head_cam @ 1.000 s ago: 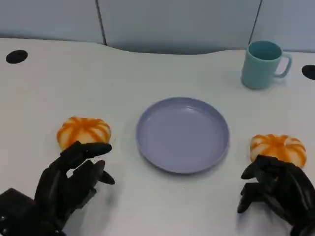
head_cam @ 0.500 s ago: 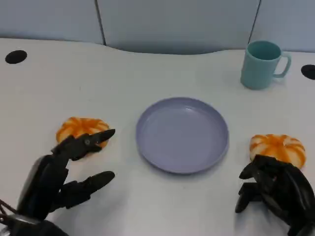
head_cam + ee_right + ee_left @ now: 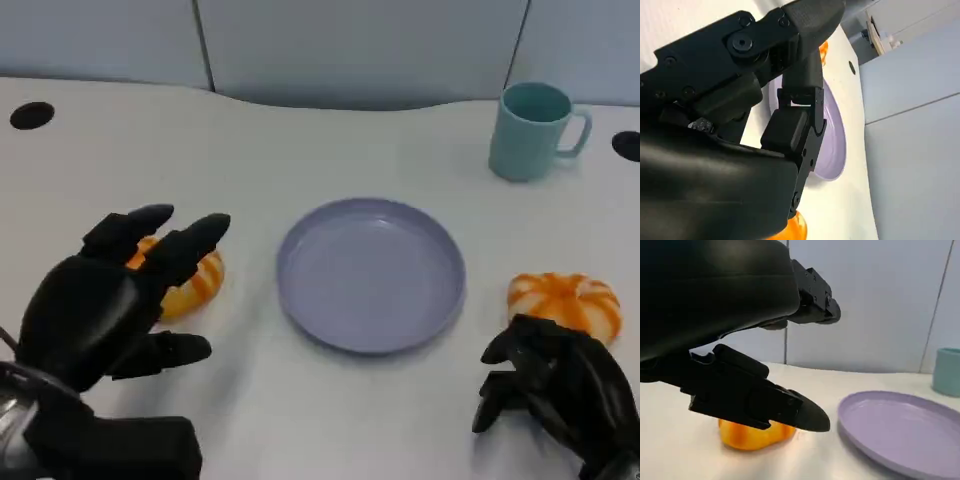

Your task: Grasp the bread from the table and place it into the plate.

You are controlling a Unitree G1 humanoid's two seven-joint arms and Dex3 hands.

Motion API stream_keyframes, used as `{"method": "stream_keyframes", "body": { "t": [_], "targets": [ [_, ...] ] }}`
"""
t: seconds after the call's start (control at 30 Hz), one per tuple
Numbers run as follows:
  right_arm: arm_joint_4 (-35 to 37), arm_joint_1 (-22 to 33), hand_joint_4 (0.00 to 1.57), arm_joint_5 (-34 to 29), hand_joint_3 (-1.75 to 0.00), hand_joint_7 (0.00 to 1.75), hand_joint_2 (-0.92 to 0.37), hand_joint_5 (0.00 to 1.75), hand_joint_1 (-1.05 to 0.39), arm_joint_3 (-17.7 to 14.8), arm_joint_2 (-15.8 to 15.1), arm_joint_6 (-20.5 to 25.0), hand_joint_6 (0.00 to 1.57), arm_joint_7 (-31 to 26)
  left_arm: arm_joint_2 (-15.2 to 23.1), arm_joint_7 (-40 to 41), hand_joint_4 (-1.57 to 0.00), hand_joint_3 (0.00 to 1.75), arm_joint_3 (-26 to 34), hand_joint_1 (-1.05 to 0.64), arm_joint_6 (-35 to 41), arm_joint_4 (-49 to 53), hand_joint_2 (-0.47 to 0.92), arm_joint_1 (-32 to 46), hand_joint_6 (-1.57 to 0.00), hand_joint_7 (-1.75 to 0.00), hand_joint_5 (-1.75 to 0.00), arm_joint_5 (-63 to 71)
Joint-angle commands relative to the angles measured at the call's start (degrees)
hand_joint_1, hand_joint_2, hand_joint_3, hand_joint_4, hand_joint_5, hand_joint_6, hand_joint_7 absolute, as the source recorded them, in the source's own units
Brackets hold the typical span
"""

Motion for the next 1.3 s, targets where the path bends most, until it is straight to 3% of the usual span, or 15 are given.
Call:
{"method": "stream_keyframes", "body": {
  "t": [0.03,0.33,0.53,0.67,0.97,1.3],
  "targets": [
    [-0.65,0.4,1.41,-0.05,0.0,0.83,-0.81,0.89,-0.96,-0.13,-0.43,0.47,1.23,-0.42,2.69,-3.01,0.0,0.01,-2.86,-0.72,6.44,-2.13,0.9,-2.24,-0.12,0.0,-0.08,2.44],
    [-1.83,0.94,1.41,-0.05,0.0,0.84,-0.81,0.89,-0.97,-0.17,-0.91,1.65,1.23,-0.8,4.52,-7.86,-0.02,0.0,-8.56,-0.71,14.23,1.11,0.9,-7.99,-0.14,-0.01,-0.07,2.17],
    [-1.27,0.97,1.41,0.55,0.0,0.85,-0.81,0.88,-0.95,-0.56,-1.25,1.55,1.2,0.27,3.57,-10.68,-0.06,0.0,-14.89,-0.65,18.73,18.61,0.86,-20.49,-0.16,-0.01,-0.08,2.46],
    [-1.27,1.11,1.41,0.34,0.0,0.84,-0.81,0.87,-0.95,-0.45,-1.23,1.08,1.21,0.64,2.99,-10.96,-0.03,0.01,-18.56,-0.68,20.26,27.49,0.88,-26.16,-0.1,0.0,-0.05,2.4],
    [-1.74,1.5,1.41,0.68,0.0,0.81,-0.8,0.86,-0.95,-0.63,-0.99,1.19,1.22,0.95,0.15,-10.1,-0.02,0.0,-24.39,-0.68,24.41,42.36,0.87,-34.96,-0.07,-0.01,-0.03,1.75],
    [-2.29,1.88,1.41,0.97,0.0,0.8,-0.8,0.86,-0.97,-0.76,-0.86,1.43,1.24,0.9,-3.8,-4.29,-0.08,0.0,-28.12,-0.67,21.71,61.52,0.84,-42.73,-0.17,-0.03,-0.06,-0.59]
  ]
}}
